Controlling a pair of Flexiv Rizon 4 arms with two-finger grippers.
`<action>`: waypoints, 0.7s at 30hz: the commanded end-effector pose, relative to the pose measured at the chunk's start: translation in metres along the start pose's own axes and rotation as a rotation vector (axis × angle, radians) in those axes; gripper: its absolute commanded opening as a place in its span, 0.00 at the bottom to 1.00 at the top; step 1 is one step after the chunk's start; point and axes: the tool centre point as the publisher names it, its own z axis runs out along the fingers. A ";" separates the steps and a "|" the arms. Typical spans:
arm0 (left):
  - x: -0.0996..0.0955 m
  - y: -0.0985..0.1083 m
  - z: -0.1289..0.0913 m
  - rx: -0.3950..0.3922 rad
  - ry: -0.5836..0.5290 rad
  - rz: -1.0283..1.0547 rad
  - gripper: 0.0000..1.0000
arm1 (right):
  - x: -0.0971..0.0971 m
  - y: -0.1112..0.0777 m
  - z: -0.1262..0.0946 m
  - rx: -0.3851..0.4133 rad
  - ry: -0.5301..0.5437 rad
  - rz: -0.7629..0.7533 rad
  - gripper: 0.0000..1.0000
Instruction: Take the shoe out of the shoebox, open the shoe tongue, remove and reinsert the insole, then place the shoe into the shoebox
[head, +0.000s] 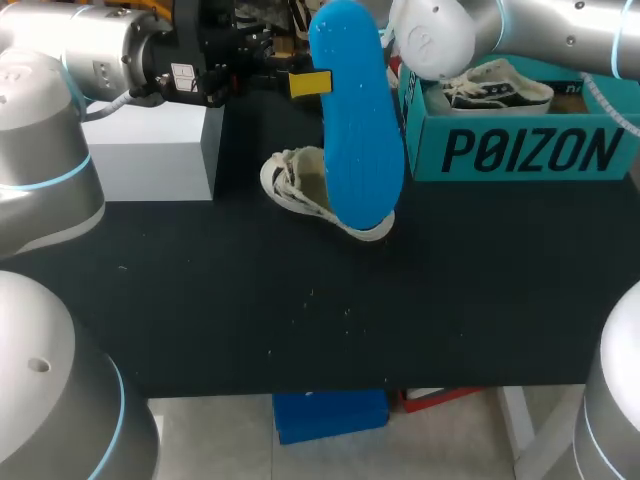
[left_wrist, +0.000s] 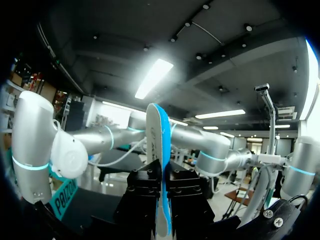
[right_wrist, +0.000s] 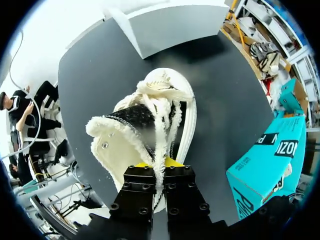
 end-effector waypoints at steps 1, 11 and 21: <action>0.000 0.002 0.001 0.001 -0.002 0.001 0.00 | 0.004 -0.010 -0.013 -0.042 -0.077 0.255 0.00; 0.000 0.002 0.001 0.001 -0.002 0.001 0.00 | 0.012 -0.021 -0.016 -0.093 -0.165 0.566 0.00; 0.000 0.002 0.001 0.001 -0.002 0.001 0.00 | 0.028 -0.022 0.002 -0.161 -0.208 0.753 0.00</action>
